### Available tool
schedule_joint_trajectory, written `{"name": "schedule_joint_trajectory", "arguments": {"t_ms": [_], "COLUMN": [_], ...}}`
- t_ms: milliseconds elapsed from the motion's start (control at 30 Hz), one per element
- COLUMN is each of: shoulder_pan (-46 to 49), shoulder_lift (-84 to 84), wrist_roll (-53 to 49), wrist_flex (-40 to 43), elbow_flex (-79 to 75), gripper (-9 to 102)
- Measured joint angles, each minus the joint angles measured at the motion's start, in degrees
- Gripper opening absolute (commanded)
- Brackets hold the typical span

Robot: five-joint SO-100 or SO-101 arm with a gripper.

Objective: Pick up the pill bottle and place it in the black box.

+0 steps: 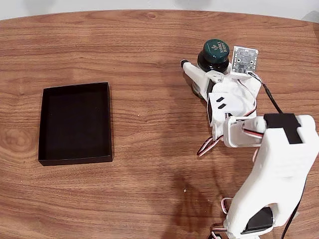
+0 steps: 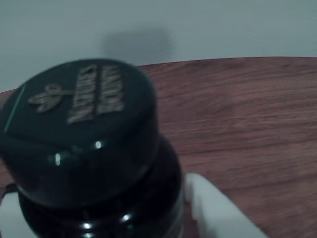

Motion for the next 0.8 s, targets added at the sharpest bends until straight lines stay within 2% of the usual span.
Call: {"name": "schedule_joint_trajectory", "arguments": {"t_ms": [167, 267, 500, 800], "shoulder_pan": [-2.02, -3.16, -5.45, -11.25], "shoulder_lift": [0.0, 0.0, 3.69, 14.41], "wrist_roll": [-0.09, -1.32, -1.76, -2.11], "wrist_flex": [0.62, 0.62, 0.44, -5.19], "elbow_flex": [-0.09, 0.18, 5.19, 16.96], "gripper": [17, 11, 8, 7]}}
